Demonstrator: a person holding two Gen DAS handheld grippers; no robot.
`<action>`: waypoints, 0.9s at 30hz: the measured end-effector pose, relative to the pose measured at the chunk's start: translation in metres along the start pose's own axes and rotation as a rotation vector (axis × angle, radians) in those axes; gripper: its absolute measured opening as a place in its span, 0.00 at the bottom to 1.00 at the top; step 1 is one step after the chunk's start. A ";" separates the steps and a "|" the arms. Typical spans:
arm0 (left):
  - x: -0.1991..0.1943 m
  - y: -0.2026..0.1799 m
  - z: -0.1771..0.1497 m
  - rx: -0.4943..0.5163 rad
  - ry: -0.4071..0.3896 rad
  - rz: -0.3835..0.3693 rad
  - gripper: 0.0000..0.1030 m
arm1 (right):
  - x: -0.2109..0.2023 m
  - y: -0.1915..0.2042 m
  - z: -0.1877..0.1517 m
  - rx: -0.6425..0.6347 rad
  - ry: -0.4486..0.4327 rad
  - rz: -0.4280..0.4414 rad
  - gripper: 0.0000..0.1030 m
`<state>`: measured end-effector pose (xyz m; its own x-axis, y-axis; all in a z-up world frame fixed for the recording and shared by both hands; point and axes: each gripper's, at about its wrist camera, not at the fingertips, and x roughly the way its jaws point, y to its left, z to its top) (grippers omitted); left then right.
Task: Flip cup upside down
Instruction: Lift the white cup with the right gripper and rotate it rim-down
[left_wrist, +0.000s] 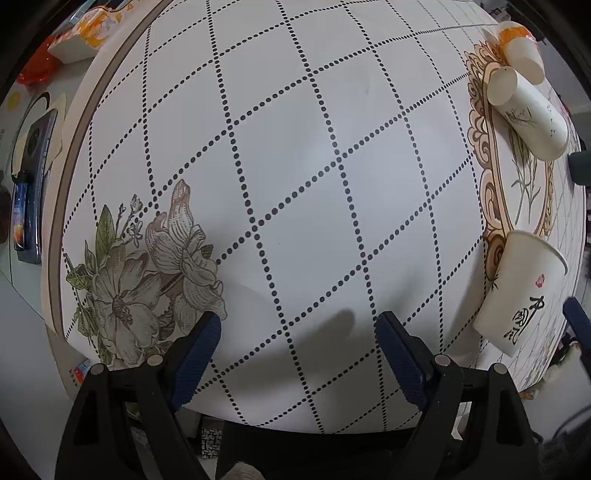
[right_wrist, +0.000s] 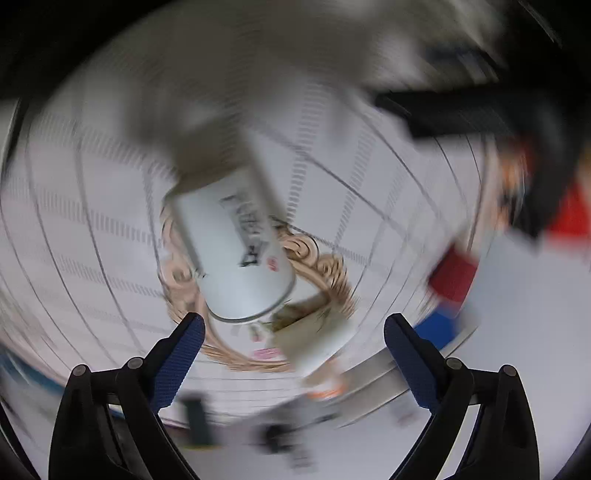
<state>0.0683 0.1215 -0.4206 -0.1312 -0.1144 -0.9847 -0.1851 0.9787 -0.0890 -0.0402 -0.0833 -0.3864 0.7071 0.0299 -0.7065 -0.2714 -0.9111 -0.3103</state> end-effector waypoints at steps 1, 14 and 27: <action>0.001 -0.003 0.002 -0.004 0.000 0.000 0.84 | 0.003 0.009 0.000 -0.069 -0.012 -0.024 0.93; 0.004 -0.014 0.028 -0.018 0.002 -0.009 0.84 | 0.024 0.034 0.003 -0.415 -0.147 -0.176 0.93; 0.009 -0.020 0.038 -0.014 0.008 -0.038 0.84 | 0.047 0.022 0.011 -0.415 -0.158 -0.175 0.82</action>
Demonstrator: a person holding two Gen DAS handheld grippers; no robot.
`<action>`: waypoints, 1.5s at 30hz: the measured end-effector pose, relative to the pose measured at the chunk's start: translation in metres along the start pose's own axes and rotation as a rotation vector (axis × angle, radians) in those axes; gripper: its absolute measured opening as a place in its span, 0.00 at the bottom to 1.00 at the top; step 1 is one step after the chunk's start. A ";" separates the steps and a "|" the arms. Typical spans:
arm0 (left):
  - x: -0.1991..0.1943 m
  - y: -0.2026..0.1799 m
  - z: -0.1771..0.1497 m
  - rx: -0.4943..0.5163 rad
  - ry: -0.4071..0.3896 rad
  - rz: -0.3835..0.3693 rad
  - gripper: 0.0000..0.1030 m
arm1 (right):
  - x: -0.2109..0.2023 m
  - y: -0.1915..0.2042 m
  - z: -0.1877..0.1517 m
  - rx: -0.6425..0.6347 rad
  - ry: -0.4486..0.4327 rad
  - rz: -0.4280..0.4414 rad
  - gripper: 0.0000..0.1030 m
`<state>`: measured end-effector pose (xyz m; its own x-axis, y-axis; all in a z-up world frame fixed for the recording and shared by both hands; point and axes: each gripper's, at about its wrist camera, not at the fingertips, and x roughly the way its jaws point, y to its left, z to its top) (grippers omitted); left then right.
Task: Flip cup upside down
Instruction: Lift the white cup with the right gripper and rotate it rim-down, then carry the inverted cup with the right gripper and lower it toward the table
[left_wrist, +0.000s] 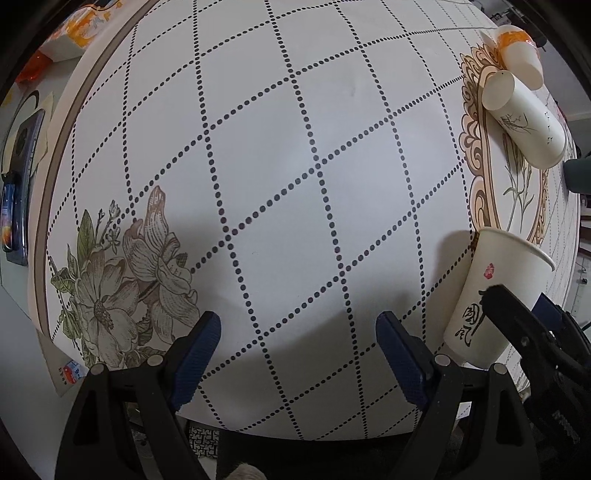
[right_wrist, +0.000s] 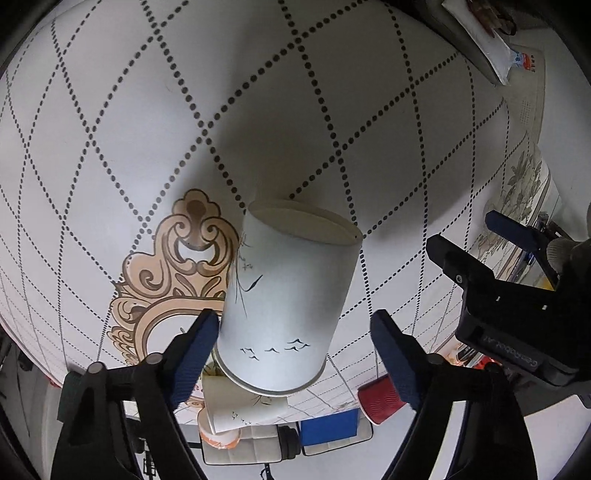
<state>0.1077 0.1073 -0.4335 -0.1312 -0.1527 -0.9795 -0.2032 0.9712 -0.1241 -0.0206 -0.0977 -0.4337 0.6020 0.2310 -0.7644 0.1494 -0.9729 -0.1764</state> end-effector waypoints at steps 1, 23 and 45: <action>-0.003 0.000 -0.004 0.002 -0.002 0.001 0.84 | 0.003 -0.002 -0.001 0.002 0.000 -0.001 0.81; -0.018 0.016 -0.001 -0.001 -0.015 0.004 0.84 | 0.034 0.019 -0.002 -0.020 -0.021 -0.017 0.65; -0.036 0.019 -0.011 0.010 -0.035 0.026 0.84 | 0.000 -0.021 -0.003 0.159 -0.029 0.044 0.62</action>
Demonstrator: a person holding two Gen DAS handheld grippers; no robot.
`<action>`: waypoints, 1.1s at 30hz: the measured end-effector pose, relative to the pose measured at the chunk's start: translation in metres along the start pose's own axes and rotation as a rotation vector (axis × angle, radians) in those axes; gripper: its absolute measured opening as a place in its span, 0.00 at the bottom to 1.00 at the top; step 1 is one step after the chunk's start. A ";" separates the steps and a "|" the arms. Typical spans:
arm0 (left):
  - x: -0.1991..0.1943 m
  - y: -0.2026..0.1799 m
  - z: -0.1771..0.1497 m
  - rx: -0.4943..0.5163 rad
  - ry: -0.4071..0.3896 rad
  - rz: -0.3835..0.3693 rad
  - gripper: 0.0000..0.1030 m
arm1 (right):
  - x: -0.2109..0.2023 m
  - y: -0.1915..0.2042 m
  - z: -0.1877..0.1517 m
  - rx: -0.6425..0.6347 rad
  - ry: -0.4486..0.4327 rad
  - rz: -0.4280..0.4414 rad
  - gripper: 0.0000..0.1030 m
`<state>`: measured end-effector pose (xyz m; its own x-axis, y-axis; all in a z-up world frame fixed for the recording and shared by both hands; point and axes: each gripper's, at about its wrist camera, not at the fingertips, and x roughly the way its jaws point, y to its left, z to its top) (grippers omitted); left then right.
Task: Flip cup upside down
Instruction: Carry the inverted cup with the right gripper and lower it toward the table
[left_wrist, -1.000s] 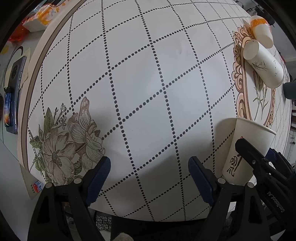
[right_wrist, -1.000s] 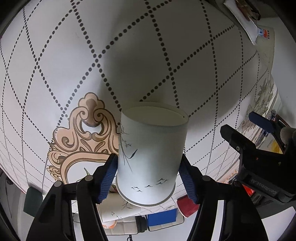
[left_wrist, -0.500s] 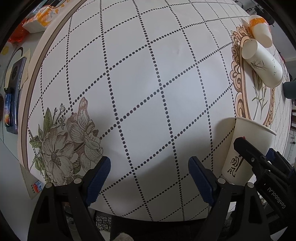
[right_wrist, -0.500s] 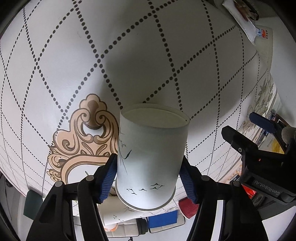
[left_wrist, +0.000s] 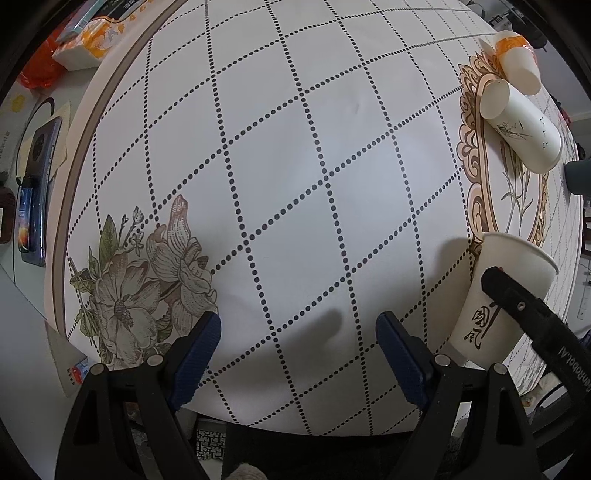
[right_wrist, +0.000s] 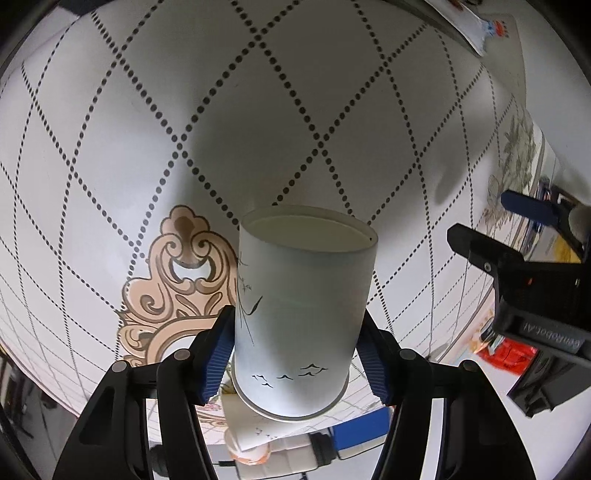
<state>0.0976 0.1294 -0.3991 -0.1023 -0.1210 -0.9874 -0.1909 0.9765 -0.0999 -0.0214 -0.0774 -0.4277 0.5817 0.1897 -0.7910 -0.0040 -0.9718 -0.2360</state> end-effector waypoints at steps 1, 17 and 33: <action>-0.001 0.001 -0.001 0.002 -0.002 0.002 0.84 | -0.002 -0.001 0.000 0.020 0.003 0.009 0.62; -0.022 -0.009 -0.009 0.062 -0.018 0.026 0.83 | -0.002 -0.039 -0.026 0.646 0.094 0.331 0.63; -0.030 -0.039 0.010 0.113 -0.025 0.039 0.83 | 0.024 -0.036 -0.087 1.383 0.123 0.819 0.63</action>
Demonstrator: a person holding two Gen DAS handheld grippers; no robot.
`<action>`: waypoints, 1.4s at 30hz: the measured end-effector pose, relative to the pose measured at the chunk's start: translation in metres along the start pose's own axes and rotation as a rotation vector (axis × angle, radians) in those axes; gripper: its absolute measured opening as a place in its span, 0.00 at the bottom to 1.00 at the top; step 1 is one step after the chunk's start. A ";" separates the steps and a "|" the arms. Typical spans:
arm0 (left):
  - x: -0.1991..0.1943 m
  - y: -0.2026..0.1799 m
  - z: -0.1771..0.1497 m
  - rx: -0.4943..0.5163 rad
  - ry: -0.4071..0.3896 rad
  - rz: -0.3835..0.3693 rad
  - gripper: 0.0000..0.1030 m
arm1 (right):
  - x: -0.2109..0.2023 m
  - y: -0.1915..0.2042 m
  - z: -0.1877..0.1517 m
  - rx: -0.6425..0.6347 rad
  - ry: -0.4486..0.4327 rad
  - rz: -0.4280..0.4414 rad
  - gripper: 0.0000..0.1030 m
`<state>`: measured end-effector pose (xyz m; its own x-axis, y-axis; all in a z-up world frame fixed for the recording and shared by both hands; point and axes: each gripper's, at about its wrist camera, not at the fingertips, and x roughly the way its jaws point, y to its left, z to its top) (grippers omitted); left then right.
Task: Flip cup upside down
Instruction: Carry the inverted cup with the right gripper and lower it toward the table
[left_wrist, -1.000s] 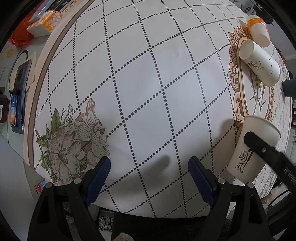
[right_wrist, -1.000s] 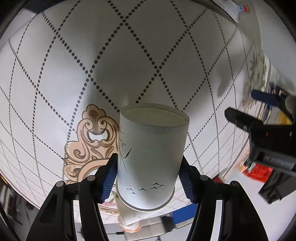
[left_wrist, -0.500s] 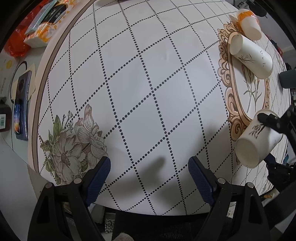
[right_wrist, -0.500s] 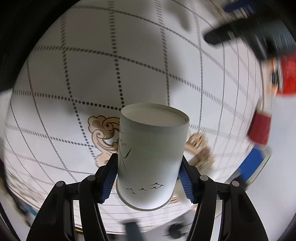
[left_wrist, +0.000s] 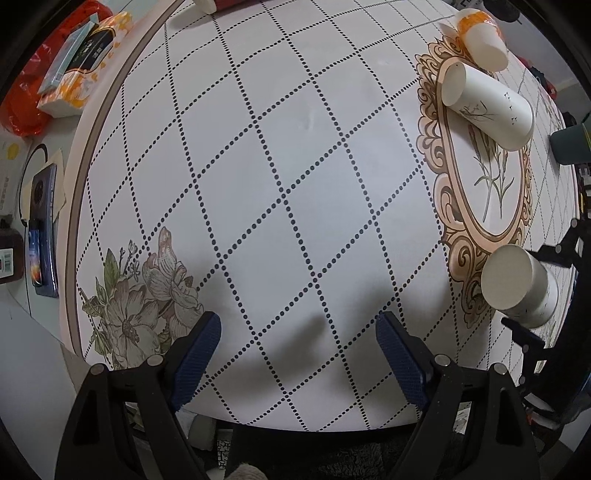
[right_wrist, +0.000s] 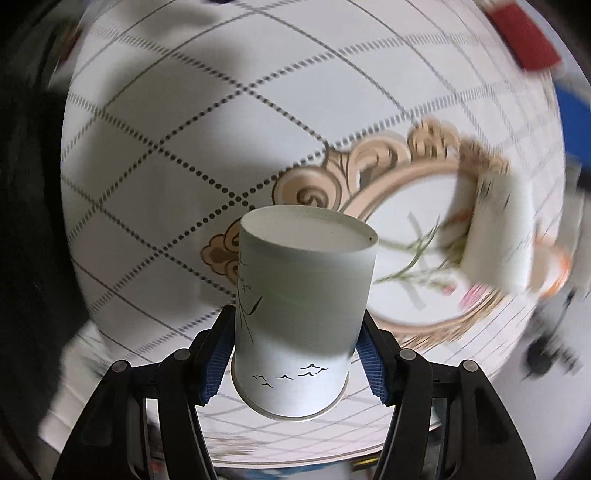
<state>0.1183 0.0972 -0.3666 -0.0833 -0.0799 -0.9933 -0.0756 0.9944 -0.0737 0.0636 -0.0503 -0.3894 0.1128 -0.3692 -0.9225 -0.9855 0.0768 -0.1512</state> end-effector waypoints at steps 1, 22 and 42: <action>-0.001 -0.003 0.003 0.002 0.000 0.001 0.83 | 0.001 -0.003 -0.002 0.043 0.005 0.033 0.63; 0.005 -0.032 0.018 0.039 -0.002 0.000 0.83 | 0.056 -0.087 -0.058 0.636 0.169 0.484 0.63; 0.017 -0.040 0.007 0.047 0.005 0.005 0.83 | 0.078 -0.191 -0.056 0.790 0.156 0.509 0.72</action>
<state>0.1269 0.0568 -0.3815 -0.0882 -0.0750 -0.9933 -0.0284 0.9969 -0.0727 0.2537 -0.1457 -0.4129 -0.3812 -0.2339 -0.8944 -0.5349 0.8449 0.0070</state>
